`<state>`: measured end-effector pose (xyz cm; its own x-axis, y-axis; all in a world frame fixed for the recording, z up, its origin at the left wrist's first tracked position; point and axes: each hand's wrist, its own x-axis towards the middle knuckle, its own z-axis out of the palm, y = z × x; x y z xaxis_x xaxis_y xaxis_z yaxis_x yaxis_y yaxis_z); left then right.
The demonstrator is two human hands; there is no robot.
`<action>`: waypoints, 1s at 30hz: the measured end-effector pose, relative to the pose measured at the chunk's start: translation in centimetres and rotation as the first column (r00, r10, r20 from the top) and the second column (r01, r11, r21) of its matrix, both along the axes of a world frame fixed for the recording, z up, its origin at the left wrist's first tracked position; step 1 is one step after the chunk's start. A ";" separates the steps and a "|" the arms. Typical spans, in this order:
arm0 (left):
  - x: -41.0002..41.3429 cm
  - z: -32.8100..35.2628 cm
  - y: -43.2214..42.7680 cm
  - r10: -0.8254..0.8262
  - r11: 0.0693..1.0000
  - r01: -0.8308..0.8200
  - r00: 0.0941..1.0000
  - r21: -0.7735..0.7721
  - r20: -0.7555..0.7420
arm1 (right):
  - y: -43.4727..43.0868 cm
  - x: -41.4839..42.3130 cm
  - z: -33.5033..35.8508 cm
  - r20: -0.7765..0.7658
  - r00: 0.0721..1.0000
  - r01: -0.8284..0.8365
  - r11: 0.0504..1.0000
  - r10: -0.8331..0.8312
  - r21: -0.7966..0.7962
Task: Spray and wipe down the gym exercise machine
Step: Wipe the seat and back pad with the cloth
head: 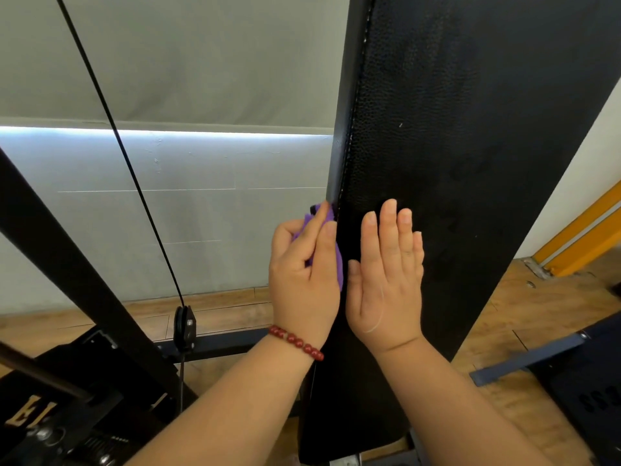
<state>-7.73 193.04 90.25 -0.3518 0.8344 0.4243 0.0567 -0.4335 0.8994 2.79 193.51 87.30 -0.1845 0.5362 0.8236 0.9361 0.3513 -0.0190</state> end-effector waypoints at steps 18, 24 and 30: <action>0.2 0.4 -0.9 -0.002 0.987 0.015 0.997 -0.159 0.083 | 0.2 0.0 -0.5 -0.016 1.000 -0.003 1.000 0.003 0.028; 0.5 -0.5 -0.3 0.051 0.993 -0.047 0.998 -0.105 0.029 | 0.2 -0.1 -0.6 -0.027 1.000 -0.004 0.999 0.005 0.041; 0.3 0.0 -0.4 0.044 0.985 -0.034 0.998 -0.166 0.053 | 0.2 -0.1 -0.7 -0.038 0.999 -0.005 0.999 0.007 0.039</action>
<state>-7.47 192.59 90.21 -0.4050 0.8764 0.2604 0.0177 -0.2772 0.9606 2.67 193.75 86.59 -0.1555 0.5024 0.8506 0.9328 0.3581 -0.0411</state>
